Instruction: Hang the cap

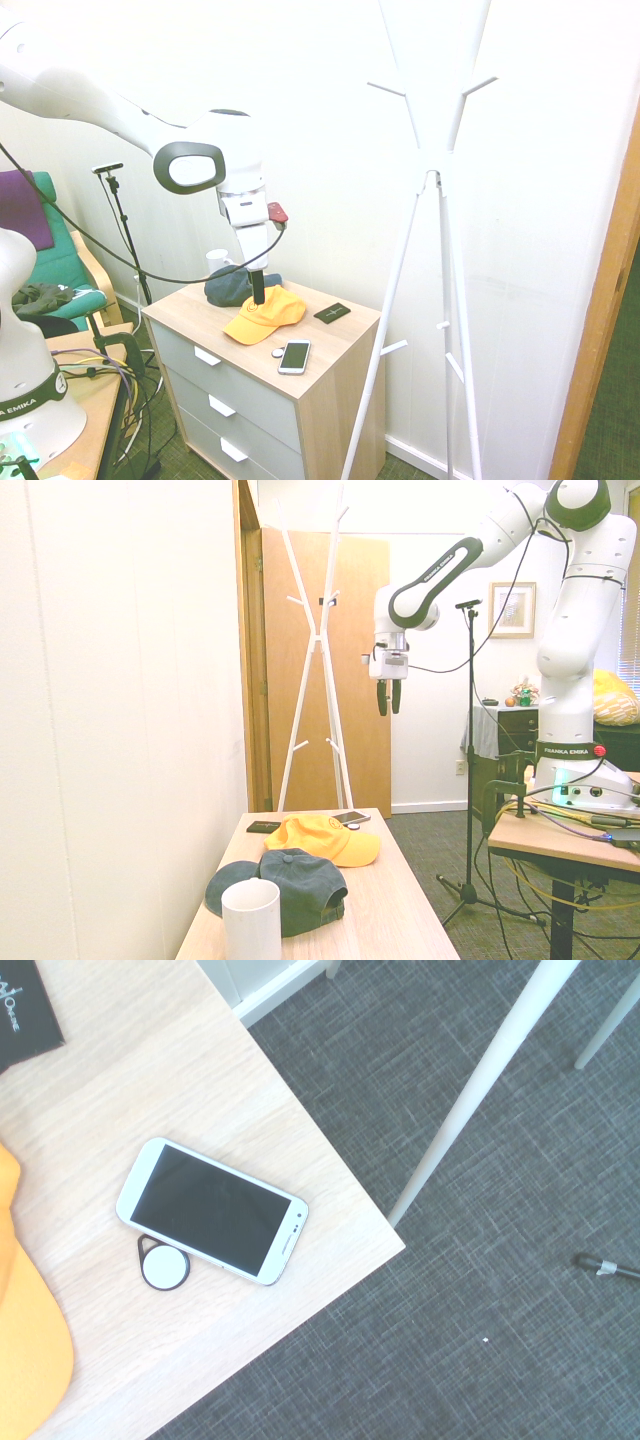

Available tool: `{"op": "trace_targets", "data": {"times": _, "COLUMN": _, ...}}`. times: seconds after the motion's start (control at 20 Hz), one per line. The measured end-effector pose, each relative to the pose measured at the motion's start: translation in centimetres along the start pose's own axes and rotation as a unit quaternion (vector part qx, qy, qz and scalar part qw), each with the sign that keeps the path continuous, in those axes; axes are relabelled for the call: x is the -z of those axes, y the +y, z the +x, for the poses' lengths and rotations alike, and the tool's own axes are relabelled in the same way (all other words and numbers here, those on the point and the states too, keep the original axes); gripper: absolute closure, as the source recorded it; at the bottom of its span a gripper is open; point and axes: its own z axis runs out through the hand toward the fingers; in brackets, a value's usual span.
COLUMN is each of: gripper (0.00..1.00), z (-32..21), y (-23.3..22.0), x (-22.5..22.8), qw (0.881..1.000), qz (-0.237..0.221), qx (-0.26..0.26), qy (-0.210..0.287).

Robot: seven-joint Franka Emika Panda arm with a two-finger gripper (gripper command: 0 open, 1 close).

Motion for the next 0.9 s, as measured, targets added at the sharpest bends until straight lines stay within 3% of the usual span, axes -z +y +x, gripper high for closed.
{"op": "trace_targets", "data": {"times": 0.25, "gripper": 0.00, "z": -1.0, "y": -1.1, "x": -0.2, "qw": 1.000, "qz": -0.002, "qx": 0.004, "qy": 0.010}}
{"op": "trace_targets", "data": {"times": 0.9, "gripper": 0.00, "z": -13.7, "y": -15.8, "x": -9.5, "qw": 0.995, "qz": -0.003, "qx": 0.095, "qy": 0.043}}
